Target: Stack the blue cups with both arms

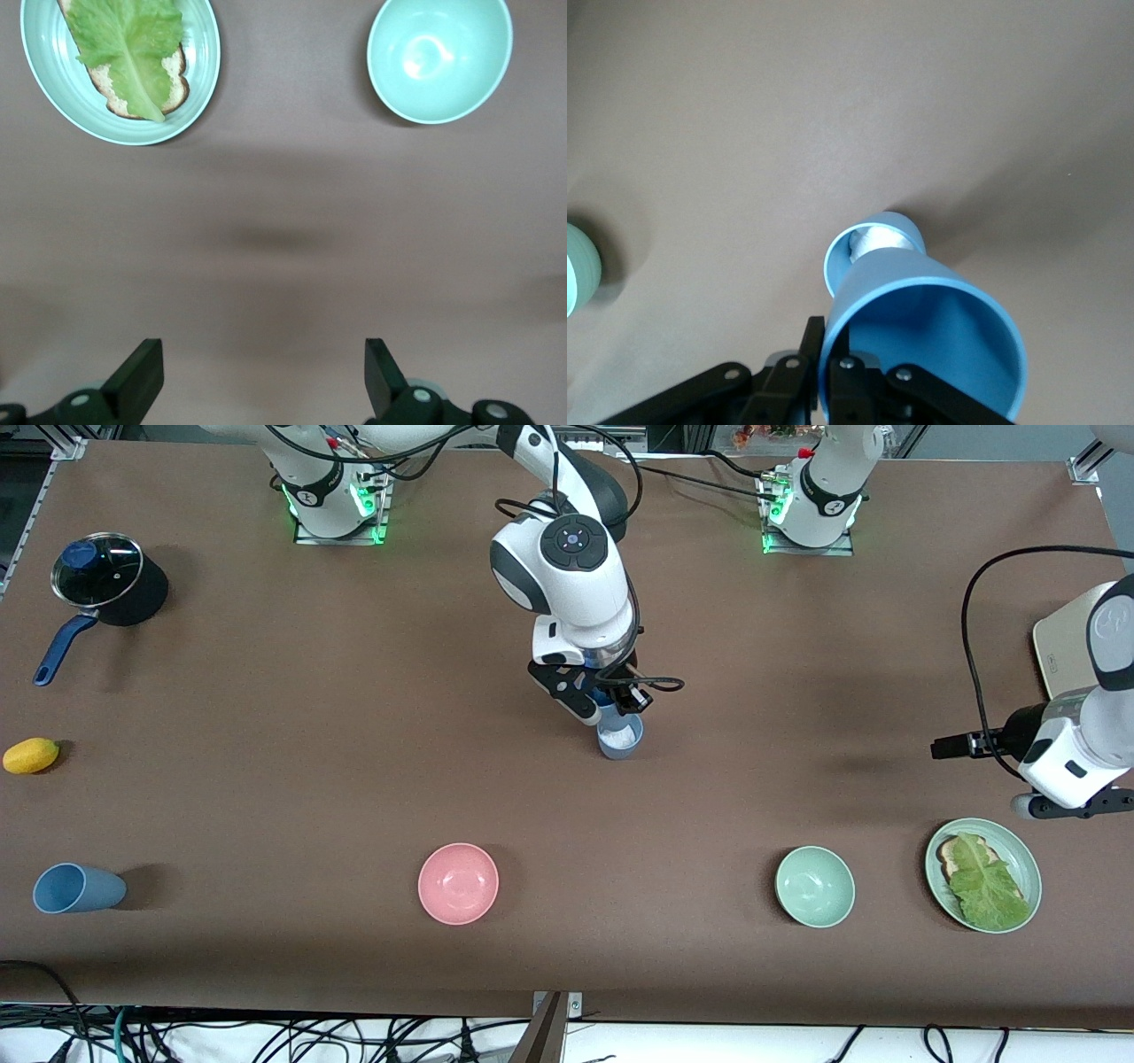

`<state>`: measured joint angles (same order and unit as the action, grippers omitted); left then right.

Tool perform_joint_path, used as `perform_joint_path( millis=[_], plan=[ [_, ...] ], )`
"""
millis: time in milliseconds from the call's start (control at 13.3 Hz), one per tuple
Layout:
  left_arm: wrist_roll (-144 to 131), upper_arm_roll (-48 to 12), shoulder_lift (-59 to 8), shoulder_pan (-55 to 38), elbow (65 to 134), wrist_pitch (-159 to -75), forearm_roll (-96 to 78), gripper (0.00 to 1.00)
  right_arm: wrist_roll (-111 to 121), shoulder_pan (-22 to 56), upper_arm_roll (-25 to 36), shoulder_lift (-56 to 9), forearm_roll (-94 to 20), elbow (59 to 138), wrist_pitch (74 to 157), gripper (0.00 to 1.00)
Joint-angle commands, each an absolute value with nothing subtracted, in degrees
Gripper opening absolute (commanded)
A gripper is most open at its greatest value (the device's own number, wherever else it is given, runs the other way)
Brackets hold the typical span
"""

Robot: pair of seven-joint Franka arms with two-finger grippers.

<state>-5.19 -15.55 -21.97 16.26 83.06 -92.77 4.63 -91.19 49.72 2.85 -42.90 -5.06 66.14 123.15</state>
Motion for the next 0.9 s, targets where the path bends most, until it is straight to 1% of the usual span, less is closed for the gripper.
perform_joint_path(
  millis=[0,75,301,602,677,753,828],
  plan=[
    [-0.55,-8.56,-11.9,9.7,92.34,-92.98,5.02,1.0,-92.37,50.19,3.34,-45.08,-4.57,64.51,125.06,0.0],
    [1.04,-6.35,-9.69,8.02,93.94,-93.08,3.7,1.0,-92.46,50.19,3.34,-45.61,-4.57,64.51,125.85,0.0],
    [3.51,-0.02,-3.97,3.18,94.74,-92.81,-1.75,1.0,-93.16,50.36,3.34,-46.23,-4.48,64.6,127.35,0.0],
    [2.99,-0.09,-5.1,3.43,94.31,-92.72,-2.02,1.0,-93.25,50.54,3.25,-46.93,-2.29,64.95,127.27,0.0],
    [3.16,-0.09,-5.1,3.51,94.39,-92.72,-2.02,1.0,-93.16,50.62,3.25,-47.19,-1.5,64.95,127.0,0.05],
    [3.34,-0.09,-5.18,3.52,94.39,-92.81,-2.02,1.0,-93.08,50.62,3.25,-47.2,-1.06,64.95,126.83,0.23],
    [3.25,-0.09,-5.45,3.52,94.31,-92.81,-2.02,1.0,-92.9,50.54,3.34,-47.2,-0.88,64.86,126.57,0.43]
  ],
)
